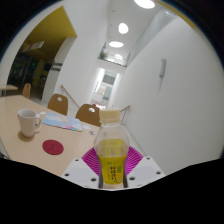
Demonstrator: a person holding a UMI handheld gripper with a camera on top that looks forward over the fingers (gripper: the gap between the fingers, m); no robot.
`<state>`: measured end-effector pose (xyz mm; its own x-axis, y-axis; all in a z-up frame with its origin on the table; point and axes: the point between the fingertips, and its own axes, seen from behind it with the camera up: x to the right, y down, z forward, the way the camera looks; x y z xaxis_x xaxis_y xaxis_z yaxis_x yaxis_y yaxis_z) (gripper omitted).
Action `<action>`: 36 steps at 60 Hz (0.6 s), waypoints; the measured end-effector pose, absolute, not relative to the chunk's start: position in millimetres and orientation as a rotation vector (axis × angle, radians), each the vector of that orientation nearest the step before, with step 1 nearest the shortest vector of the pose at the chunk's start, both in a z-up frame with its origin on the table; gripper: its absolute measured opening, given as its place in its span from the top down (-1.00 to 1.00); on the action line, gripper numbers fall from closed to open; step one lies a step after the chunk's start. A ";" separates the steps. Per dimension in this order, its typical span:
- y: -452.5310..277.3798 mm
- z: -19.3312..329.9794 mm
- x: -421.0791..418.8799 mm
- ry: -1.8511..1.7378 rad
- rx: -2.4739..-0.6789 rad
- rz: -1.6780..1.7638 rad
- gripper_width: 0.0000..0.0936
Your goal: Pour water
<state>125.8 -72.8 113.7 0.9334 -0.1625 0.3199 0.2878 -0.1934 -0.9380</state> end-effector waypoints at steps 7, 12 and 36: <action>-30.7 175.0 64.1 -0.444 -1.613 -0.728 0.41; 1.3 201.2 0.6 -0.778 -1.457 -1.055 0.41; 41.6 164.4 -99.2 -1.513 -1.080 -1.554 0.41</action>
<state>-99.2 41.6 164.4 -0.4040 0.0654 0.9124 0.9103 -0.0692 0.4081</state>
